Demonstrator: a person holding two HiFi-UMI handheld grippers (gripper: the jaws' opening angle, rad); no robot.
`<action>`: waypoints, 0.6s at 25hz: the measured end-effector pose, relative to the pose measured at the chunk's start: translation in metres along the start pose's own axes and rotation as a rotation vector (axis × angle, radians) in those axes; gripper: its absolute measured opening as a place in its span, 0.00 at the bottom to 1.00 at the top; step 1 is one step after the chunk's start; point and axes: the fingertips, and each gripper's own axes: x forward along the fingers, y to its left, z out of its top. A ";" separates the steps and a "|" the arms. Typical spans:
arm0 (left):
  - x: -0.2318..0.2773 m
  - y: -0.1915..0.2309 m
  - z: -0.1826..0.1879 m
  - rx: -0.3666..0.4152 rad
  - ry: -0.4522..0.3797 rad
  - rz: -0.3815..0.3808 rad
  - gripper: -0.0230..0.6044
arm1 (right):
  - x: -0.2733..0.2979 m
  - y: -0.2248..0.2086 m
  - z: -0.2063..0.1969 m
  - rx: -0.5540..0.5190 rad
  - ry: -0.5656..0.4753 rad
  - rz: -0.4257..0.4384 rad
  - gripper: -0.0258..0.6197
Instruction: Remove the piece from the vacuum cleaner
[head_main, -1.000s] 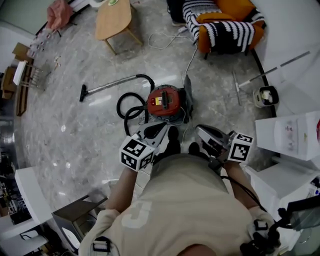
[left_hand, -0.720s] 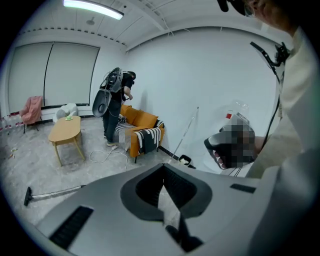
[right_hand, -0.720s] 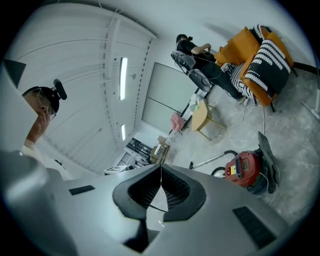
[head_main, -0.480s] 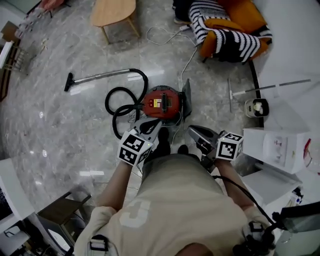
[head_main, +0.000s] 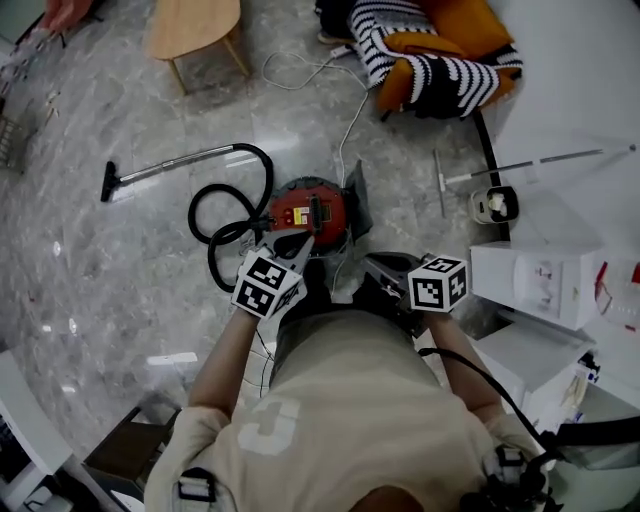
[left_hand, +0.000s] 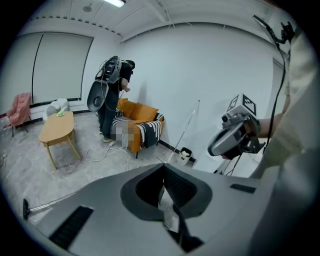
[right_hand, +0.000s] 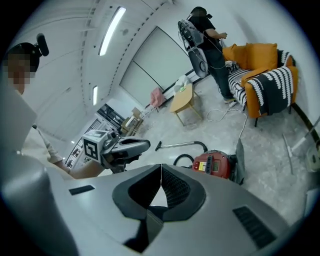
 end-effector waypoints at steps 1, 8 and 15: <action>0.003 0.000 0.000 0.003 0.009 -0.006 0.04 | 0.001 -0.007 0.002 0.003 0.003 -0.012 0.04; 0.027 0.003 0.002 0.014 0.086 -0.026 0.04 | 0.026 -0.077 0.011 0.068 0.064 -0.072 0.04; 0.058 0.011 -0.001 -0.002 0.153 -0.004 0.04 | 0.064 -0.159 0.011 0.081 0.169 -0.130 0.04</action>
